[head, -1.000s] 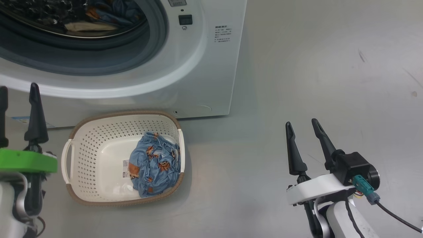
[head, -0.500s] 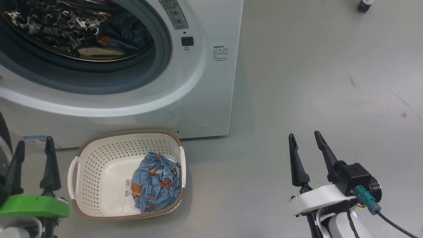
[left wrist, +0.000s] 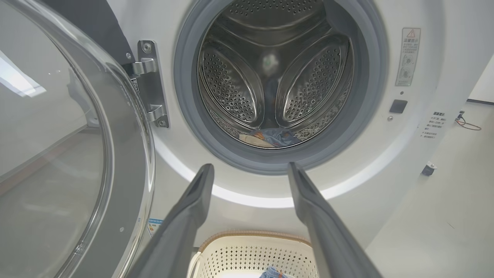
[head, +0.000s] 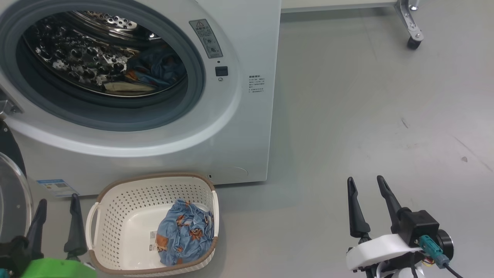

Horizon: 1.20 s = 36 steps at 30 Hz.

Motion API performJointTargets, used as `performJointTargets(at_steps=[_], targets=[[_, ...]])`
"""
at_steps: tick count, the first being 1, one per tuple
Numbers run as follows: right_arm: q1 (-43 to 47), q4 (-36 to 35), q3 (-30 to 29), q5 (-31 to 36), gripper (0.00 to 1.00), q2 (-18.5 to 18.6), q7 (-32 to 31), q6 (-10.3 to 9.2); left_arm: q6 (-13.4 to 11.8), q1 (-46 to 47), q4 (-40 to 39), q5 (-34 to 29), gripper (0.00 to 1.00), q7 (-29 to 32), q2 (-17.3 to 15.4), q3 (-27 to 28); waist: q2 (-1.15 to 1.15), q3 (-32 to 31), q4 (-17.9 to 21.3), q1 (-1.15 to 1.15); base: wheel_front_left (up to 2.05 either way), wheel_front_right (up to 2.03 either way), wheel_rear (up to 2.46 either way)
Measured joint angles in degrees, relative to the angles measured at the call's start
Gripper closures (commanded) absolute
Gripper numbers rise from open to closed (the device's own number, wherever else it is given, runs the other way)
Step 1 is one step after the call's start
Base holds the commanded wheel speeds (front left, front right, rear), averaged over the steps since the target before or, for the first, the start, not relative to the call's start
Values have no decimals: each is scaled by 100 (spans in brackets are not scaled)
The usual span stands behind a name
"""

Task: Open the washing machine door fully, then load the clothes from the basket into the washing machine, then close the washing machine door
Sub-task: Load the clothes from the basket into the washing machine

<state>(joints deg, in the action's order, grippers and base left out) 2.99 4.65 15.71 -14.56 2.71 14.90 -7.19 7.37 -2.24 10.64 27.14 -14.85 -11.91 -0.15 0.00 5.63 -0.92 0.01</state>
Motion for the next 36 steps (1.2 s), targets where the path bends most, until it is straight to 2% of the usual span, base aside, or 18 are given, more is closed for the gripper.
performJointTargets(at_steps=[13, 36], targets=[[262, -10, -154, 5, 0, -15, 0, 62, 0, -461, -102, -303, 0, 10, 215, 113, 0, -379, -50, 0, 0, 0, 0], [407, -91, -227, 25, 0, -19, 0, 160, 0, -651, -229, -444, 0, 10, 360, 112, 0, -402, -99, 0, 0, 0, 0]])
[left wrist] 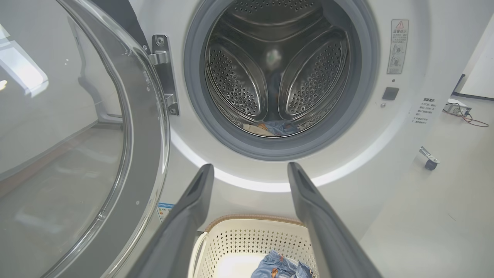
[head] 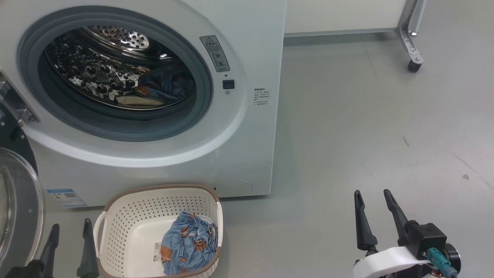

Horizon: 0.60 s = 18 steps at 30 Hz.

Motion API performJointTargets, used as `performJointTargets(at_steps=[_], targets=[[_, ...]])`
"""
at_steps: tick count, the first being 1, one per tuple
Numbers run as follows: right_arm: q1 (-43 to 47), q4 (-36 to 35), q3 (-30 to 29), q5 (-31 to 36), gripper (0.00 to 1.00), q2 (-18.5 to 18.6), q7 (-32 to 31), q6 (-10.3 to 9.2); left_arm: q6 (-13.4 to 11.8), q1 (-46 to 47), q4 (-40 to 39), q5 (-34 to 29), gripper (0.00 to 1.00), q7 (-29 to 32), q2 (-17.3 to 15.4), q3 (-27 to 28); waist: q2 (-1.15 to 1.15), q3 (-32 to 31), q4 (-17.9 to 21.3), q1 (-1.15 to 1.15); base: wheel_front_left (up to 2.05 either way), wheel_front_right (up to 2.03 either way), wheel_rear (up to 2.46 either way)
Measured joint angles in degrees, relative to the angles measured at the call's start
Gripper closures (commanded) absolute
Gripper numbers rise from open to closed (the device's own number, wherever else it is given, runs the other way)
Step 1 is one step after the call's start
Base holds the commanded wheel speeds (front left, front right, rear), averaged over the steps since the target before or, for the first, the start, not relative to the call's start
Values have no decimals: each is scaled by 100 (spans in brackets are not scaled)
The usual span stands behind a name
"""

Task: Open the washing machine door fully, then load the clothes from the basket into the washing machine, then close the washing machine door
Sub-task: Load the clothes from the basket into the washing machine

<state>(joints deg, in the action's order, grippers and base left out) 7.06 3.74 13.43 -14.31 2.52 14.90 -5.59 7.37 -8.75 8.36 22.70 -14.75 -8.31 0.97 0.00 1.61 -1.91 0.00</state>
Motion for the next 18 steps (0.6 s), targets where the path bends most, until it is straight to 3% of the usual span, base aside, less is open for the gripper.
performJointTargets(at_steps=[18], targets=[[5, -66, 80, 15, 0, -4, 0, 43, 0, -12, -101, 0, 0, 0, 40, 49, 0, 145, 72, 0, 0, 0, 0]])
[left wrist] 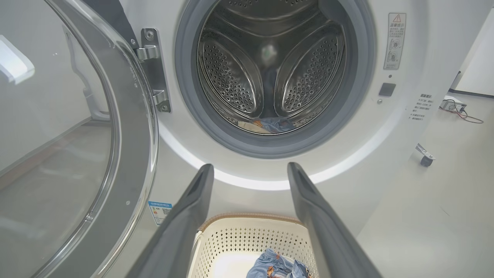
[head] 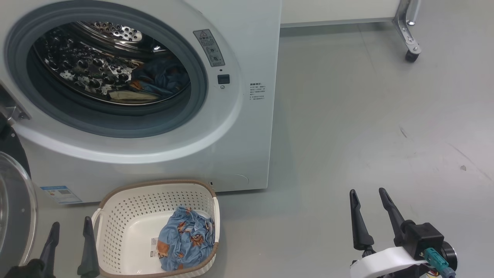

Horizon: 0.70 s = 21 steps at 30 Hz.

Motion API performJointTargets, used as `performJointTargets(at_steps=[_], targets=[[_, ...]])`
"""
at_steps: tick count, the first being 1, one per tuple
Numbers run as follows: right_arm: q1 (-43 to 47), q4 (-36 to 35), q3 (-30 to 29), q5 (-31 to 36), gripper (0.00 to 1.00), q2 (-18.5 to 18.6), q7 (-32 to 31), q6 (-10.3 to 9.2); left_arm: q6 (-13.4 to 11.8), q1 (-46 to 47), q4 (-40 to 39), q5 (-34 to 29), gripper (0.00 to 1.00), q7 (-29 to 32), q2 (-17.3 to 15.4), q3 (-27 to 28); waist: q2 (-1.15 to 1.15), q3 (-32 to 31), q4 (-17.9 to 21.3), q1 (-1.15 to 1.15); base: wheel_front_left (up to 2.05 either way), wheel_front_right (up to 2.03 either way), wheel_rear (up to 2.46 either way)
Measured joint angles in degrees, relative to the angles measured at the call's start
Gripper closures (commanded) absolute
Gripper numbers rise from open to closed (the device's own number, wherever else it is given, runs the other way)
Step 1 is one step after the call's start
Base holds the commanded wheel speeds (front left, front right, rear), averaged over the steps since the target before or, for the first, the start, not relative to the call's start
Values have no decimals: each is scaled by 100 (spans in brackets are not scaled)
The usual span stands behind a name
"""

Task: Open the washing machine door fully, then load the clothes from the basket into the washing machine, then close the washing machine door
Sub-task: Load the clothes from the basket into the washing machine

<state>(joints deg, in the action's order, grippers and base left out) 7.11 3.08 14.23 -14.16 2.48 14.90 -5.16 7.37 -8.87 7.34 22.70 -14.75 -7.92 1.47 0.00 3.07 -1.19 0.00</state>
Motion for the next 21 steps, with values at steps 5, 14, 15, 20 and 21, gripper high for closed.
performJointTargets(at_steps=[5, 14, 15, 20, 21], targets=[[0, -53, 63, -5, 0, 2, 0, -2, 0, 0, 18, 10, 0, 0, -22, -113, 0, 142, 35, 0, 0, 0, 0], [-19, -203, 312, -18, 0, 2, 0, -60, 0, 37, 35, 247, 0, 1, -122, -388, 0, 559, 97, 0, 0, 0, 0], [-44, -227, 364, -15, 0, 3, 0, -63, 0, 89, 48, 323, 0, 4, -178, -452, 0, 681, 115, 0, 0, 0, 0], [-171, -323, 491, 21, 0, 5, 0, -107, 0, 324, 68, 490, 0, 4, -315, -563, 0, 1020, 164, 0, 0, 0, 0], [-204, -344, 522, 29, 0, 7, 0, -132, 0, 371, 69, 521, 0, 4, -343, -591, 0, 1094, 175, 0, 0, 0, 0]])
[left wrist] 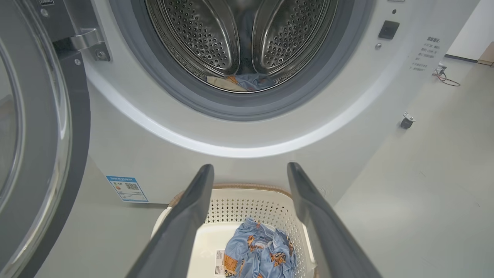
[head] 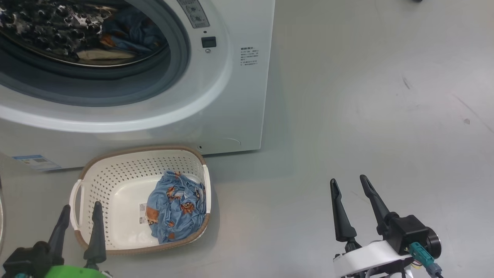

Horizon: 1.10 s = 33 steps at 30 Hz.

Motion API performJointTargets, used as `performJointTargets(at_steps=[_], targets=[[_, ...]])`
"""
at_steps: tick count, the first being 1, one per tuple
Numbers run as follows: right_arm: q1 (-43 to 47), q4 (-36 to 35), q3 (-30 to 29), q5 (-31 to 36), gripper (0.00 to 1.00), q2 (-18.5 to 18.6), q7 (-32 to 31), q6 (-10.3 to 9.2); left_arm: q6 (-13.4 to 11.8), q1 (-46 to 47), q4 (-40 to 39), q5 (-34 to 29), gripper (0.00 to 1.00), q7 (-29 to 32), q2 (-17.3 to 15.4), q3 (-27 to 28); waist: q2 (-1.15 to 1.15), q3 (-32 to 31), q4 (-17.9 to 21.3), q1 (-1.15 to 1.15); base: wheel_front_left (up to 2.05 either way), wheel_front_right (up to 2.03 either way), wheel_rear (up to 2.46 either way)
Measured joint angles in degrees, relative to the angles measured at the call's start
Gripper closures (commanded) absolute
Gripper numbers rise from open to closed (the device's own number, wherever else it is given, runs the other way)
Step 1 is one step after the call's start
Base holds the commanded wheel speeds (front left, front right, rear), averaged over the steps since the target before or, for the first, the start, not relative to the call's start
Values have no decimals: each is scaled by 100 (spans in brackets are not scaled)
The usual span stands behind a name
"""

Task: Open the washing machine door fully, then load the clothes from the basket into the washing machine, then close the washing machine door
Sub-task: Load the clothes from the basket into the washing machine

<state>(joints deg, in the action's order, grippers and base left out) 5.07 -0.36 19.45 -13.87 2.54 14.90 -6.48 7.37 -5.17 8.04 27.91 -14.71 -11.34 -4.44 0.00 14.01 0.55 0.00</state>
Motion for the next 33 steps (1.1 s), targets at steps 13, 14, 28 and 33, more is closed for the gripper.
performJointTargets(at_steps=[13, 14, 28, 33], targets=[[-443, -285, 335, 90, 0, 8, 0, -71, 0, 665, 193, 349, 0, 0, -549, -238, 0, 1019, 160, -1, 0, 0, 0], [-477, -298, 359, 90, 0, 7, 0, -71, 0, 716, 216, 359, 0, 0, -594, -267, 0, 1097, 173, 0, 0, 0, 0], [-629, -464, 241, 90, 0, 10, 0, -71, 0, 1281, 616, 946, 0, 0, -1207, -759, 0, 2193, 351, -1, 0, 0, 0], [-683, -526, 255, 90, 0, 9, 0, -71, 0, 1463, 713, 1087, 0, 0, -1517, -1020, 0, 2599, 410, -1, 0, 0, 0]])
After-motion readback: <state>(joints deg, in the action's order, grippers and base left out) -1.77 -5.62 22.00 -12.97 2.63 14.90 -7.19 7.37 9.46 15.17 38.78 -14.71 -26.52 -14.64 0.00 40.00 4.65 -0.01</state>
